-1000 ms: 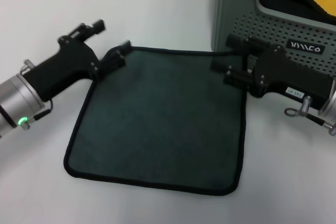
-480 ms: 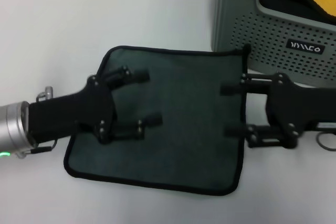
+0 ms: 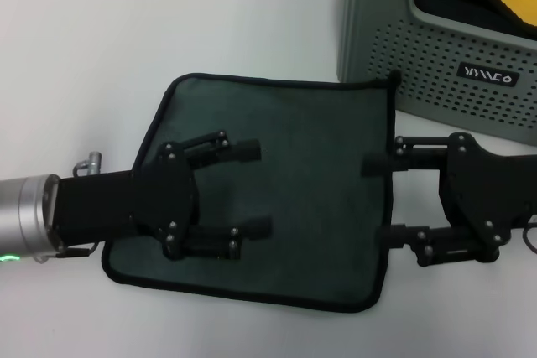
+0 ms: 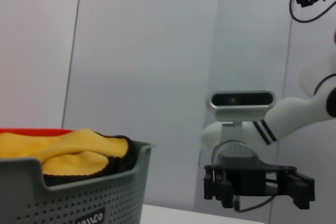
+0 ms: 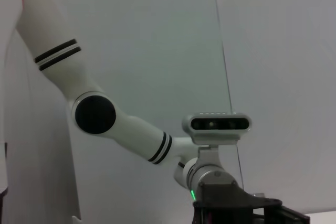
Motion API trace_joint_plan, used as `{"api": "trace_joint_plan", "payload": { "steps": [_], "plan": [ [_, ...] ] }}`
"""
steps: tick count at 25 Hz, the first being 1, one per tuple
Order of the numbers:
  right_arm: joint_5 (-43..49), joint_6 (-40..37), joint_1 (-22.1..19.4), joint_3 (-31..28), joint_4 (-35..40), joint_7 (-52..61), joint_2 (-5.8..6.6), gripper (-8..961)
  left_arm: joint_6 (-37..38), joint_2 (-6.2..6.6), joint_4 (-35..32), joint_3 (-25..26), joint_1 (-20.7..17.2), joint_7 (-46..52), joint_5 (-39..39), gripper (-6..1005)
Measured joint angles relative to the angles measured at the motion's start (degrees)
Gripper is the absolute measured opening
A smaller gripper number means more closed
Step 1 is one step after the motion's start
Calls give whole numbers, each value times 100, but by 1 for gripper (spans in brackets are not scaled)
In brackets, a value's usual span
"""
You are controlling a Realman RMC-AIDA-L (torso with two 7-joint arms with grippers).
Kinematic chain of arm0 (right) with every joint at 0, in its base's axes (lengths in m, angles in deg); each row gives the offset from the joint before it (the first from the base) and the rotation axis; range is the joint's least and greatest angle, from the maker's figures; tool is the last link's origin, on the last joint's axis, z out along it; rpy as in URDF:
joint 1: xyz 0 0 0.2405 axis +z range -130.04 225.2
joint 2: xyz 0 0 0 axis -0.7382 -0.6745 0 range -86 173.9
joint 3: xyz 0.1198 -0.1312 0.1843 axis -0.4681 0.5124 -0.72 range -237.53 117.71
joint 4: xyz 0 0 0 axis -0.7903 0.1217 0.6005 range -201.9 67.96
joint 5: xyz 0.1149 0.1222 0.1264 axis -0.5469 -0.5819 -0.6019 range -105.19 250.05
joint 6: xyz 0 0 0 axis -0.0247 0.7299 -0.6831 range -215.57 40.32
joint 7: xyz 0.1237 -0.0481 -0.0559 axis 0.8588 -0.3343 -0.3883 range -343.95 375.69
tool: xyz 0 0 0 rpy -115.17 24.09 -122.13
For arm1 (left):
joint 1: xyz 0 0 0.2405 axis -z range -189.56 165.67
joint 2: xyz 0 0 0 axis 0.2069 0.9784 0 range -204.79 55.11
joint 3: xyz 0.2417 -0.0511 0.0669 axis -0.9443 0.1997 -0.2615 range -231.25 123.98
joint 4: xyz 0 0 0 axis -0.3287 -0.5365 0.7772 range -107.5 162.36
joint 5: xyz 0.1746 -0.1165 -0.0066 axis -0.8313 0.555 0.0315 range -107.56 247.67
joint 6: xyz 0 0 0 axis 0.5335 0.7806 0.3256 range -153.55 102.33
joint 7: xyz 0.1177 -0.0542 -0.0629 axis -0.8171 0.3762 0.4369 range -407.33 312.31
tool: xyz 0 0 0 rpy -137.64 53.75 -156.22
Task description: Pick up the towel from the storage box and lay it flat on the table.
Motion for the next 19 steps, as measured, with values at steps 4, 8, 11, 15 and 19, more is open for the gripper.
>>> {"api": "trace_joint_plan", "payload": {
  "steps": [4,8,11,15,19],
  "plan": [
    [119,-31,36,-3,7,14,-10,701,10,2,2,-31,42,61,-41,888],
    [146,-75,30,-3,12,17,-7,701,20,-26,0,-34,20,63,-46,888],
    [147,-95,14,-3,13,18,3,701,23,-36,11,-35,-7,77,-36,888],
    [152,-169,17,-3,13,18,6,701,75,-46,7,-15,-72,111,-14,887],
    [160,-169,42,-3,13,18,10,701,121,-46,3,-8,-81,127,-12,887]
  ]
}}
